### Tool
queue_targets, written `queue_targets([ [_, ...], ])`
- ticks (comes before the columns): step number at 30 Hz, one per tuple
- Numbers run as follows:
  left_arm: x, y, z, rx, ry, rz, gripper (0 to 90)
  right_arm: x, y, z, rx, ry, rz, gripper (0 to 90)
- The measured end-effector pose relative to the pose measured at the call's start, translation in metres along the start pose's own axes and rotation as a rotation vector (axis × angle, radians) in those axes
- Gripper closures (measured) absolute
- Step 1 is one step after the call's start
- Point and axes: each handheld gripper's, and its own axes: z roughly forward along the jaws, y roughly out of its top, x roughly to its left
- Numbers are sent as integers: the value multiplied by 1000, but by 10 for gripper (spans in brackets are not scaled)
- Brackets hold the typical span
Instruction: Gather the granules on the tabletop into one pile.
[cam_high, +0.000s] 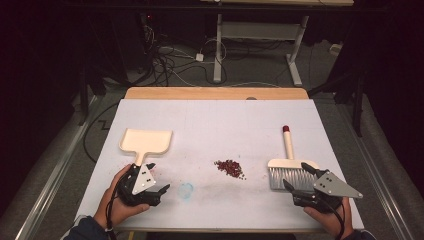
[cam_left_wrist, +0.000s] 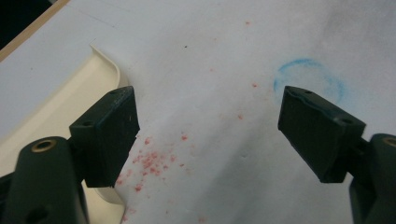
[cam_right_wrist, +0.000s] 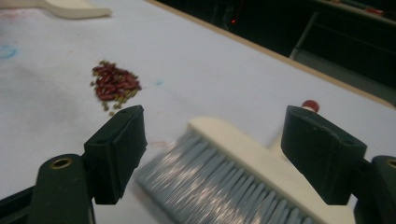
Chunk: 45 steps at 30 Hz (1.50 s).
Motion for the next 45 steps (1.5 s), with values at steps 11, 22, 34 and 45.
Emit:
queue_targets([
  [11,0,-2,-2,-8,-4,-2,189,7,4,-1,-7,-16,-42,203],
  [22,-1,-1,-1,-5,-4,7,187,8,3,0,2,3,-42,203],
  [34,0,-1,-2,-4,-7,9,187,8,4,0,6,-1,-49,201],
  [45,1,1,2,-1,-13,6,187,6,3,1,14,-11,-55,200],
])
